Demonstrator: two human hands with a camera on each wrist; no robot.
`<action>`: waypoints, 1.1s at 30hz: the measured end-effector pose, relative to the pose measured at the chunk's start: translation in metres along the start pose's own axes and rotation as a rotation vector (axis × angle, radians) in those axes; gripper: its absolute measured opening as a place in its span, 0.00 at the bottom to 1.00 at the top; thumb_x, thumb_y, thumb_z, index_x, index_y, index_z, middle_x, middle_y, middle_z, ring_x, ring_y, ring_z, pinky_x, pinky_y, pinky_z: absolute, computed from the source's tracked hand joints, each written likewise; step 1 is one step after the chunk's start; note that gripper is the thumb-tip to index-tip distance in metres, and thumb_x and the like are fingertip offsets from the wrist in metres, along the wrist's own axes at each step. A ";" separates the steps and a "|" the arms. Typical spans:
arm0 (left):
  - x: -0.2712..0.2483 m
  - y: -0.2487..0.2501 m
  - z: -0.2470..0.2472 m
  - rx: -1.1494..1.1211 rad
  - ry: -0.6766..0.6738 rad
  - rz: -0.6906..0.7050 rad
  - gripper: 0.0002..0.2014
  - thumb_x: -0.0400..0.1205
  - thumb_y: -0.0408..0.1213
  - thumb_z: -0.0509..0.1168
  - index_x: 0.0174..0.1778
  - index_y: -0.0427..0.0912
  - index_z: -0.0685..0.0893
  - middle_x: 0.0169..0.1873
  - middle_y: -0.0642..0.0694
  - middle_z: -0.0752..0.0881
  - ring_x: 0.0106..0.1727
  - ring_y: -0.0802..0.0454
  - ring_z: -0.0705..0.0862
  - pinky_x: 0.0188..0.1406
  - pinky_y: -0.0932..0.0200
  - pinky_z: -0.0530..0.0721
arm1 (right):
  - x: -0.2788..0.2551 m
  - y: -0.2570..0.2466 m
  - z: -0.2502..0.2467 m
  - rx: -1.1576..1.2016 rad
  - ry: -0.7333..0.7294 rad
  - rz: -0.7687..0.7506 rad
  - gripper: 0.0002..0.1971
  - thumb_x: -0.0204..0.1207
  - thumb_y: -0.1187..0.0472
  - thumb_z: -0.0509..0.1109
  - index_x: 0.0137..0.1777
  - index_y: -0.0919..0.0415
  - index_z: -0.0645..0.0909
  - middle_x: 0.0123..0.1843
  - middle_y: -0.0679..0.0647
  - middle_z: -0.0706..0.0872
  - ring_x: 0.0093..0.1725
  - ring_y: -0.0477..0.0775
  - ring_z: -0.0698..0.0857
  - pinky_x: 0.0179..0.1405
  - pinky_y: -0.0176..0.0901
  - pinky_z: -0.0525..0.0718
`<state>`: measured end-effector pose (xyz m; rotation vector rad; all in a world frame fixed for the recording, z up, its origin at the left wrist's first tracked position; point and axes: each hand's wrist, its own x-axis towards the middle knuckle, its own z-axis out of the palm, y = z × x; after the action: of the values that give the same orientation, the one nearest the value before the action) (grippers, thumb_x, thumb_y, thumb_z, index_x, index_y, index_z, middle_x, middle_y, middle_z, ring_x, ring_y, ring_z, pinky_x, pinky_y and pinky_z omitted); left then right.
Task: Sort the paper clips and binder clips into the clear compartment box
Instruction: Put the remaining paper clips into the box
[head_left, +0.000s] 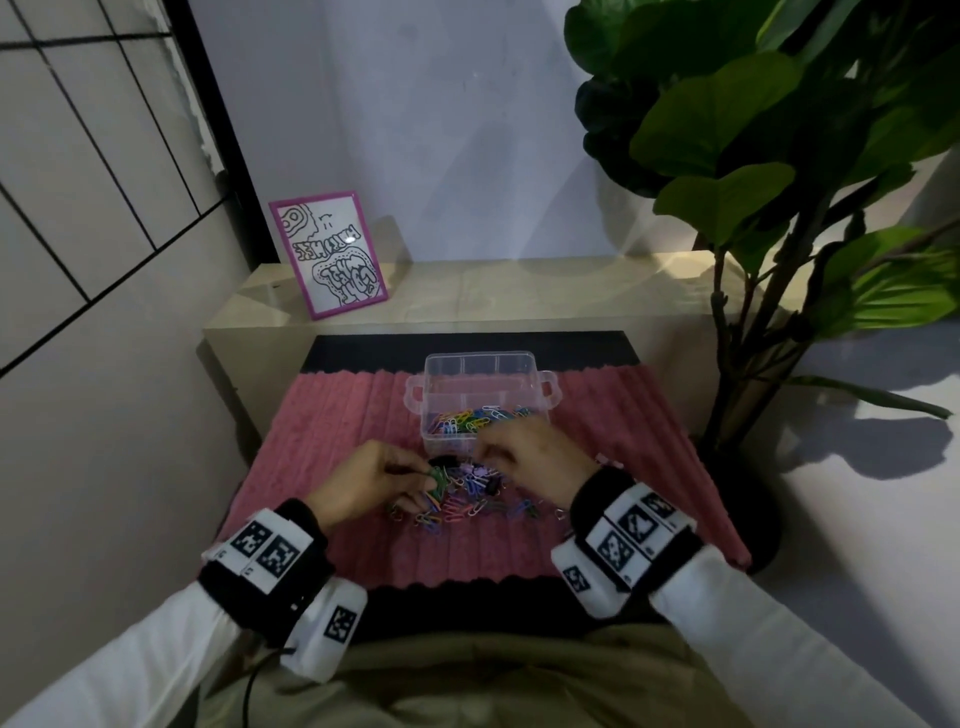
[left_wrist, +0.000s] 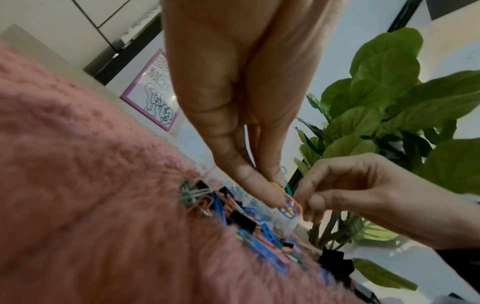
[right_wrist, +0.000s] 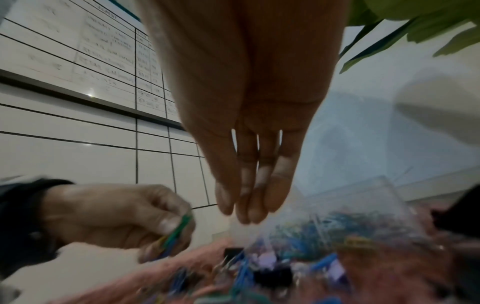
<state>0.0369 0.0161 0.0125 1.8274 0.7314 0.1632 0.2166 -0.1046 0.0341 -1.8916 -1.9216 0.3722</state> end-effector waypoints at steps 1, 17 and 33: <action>0.001 0.000 0.002 0.028 0.002 0.002 0.04 0.76 0.27 0.67 0.41 0.38 0.87 0.24 0.49 0.89 0.28 0.57 0.88 0.30 0.69 0.86 | -0.004 -0.003 0.005 -0.001 -0.085 -0.004 0.07 0.75 0.68 0.67 0.50 0.62 0.84 0.50 0.57 0.89 0.49 0.53 0.86 0.48 0.43 0.82; -0.004 -0.001 -0.013 0.242 0.037 0.043 0.05 0.77 0.29 0.68 0.40 0.41 0.88 0.22 0.53 0.88 0.26 0.59 0.86 0.31 0.69 0.85 | -0.006 0.005 0.028 0.136 -0.196 0.086 0.06 0.67 0.73 0.73 0.43 0.67 0.83 0.40 0.58 0.86 0.36 0.45 0.83 0.38 0.34 0.78; 0.073 0.066 -0.019 0.641 0.055 0.164 0.11 0.78 0.29 0.65 0.56 0.40 0.85 0.53 0.40 0.89 0.39 0.64 0.87 0.39 0.76 0.81 | -0.043 0.042 -0.005 0.615 0.145 0.316 0.15 0.67 0.72 0.75 0.30 0.50 0.81 0.33 0.50 0.85 0.34 0.44 0.86 0.40 0.42 0.87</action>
<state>0.1135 0.0587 0.0611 2.5048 0.7202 0.0893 0.2558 -0.1465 0.0142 -1.7259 -1.2174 0.7921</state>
